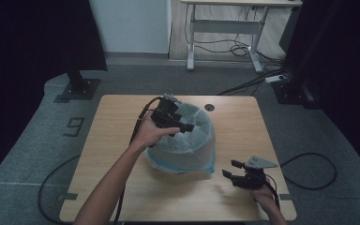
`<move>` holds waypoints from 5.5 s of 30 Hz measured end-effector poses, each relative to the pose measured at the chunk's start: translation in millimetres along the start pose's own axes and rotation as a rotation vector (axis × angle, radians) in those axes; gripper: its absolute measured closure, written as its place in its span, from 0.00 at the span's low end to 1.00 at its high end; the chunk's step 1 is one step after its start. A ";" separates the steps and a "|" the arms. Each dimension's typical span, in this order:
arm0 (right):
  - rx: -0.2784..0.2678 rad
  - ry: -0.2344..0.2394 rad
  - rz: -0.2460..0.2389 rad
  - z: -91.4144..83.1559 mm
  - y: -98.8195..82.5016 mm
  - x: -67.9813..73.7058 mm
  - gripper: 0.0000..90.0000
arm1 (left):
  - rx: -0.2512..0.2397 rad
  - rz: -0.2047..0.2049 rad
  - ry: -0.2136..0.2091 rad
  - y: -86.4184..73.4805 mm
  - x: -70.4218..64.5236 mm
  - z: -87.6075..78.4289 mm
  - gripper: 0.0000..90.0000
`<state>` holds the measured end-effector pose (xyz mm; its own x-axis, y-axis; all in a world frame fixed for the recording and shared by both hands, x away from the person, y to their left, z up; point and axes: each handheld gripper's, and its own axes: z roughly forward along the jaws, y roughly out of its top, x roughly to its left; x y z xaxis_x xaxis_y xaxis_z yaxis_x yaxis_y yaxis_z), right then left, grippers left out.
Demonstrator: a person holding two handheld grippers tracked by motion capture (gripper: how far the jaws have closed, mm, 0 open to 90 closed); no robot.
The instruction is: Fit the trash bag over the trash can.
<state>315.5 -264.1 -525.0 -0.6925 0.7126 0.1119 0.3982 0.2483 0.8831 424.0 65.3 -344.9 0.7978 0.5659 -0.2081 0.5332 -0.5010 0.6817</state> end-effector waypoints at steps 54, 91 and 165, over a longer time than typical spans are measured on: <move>0.029 -0.016 0.010 1.5 -4.0 -2.3 0.40 | 0.213 0.050 0.001 -28.7 -8.6 5.1 0.44; 0.035 -0.035 0.008 -1.3 -6.1 -3.6 0.39 | -0.191 0.003 0.038 -81.4 -3.1 -63.3 0.33; 0.077 -0.047 0.010 5.3 -13.6 -2.2 0.38 | -0.202 -0.140 0.145 -228.8 26.3 -73.4 0.33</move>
<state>314.8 -265.6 -539.6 -0.6602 0.7447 0.0976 0.4514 0.2895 0.8441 302.3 242.9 -454.8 0.6644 0.7150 -0.2174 0.5567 -0.2794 0.7823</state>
